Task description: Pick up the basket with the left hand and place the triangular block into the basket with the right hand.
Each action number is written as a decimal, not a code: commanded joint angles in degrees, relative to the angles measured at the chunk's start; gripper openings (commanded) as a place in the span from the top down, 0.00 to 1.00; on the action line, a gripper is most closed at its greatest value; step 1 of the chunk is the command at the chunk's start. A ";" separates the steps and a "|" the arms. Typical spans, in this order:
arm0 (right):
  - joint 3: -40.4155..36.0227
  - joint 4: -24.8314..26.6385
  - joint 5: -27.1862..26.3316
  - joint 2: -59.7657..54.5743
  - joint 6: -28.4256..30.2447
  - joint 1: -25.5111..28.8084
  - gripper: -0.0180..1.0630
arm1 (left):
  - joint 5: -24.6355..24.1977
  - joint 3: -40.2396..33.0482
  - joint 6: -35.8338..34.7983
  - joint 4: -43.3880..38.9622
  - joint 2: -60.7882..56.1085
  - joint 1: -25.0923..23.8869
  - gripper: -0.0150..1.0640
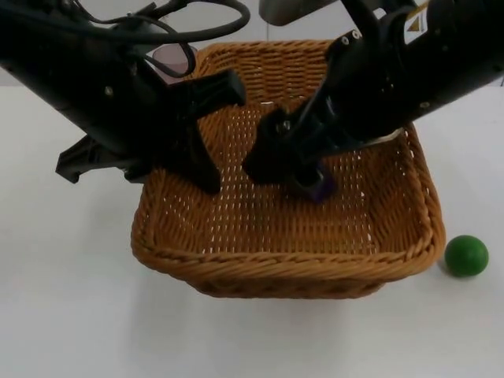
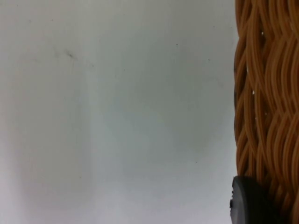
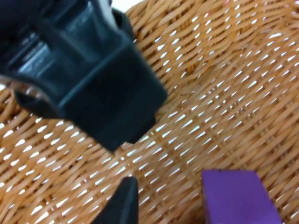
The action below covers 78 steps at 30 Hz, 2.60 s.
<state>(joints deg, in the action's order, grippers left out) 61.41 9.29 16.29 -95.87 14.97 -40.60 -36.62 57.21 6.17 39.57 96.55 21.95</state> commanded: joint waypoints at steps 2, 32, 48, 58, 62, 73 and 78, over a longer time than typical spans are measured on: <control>-0.25 -0.27 -2.15 1.47 0.15 -0.12 0.01 | 0.00 0.17 0.00 1.46 -0.50 0.38 0.98; -0.25 -9.64 13.96 47.43 -7.47 24.74 0.01 | 5.93 0.17 0.00 0.31 -0.50 0.38 0.98; -0.25 -8.51 18.25 49.02 -10.35 36.96 0.01 | 9.39 0.30 0.36 1.49 7.15 0.38 0.98; -0.25 -8.63 18.89 49.03 -10.38 36.96 0.01 | 3.38 11.04 6.51 3.32 18.20 0.38 0.98; -0.25 -9.29 19.70 49.03 -10.38 36.96 0.01 | 5.14 13.43 6.51 3.97 21.61 -0.05 0.98; -0.25 -9.29 21.22 49.03 -9.54 36.96 0.01 | 9.04 13.32 6.93 4.70 25.20 -0.05 0.98; -0.25 -9.29 20.97 49.03 -9.55 36.96 0.01 | 9.20 13.32 7.07 3.80 25.35 -0.05 0.98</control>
<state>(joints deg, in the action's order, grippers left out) 61.16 0.00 37.35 -46.86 5.09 -4.04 -28.09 70.11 13.08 42.61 122.46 21.95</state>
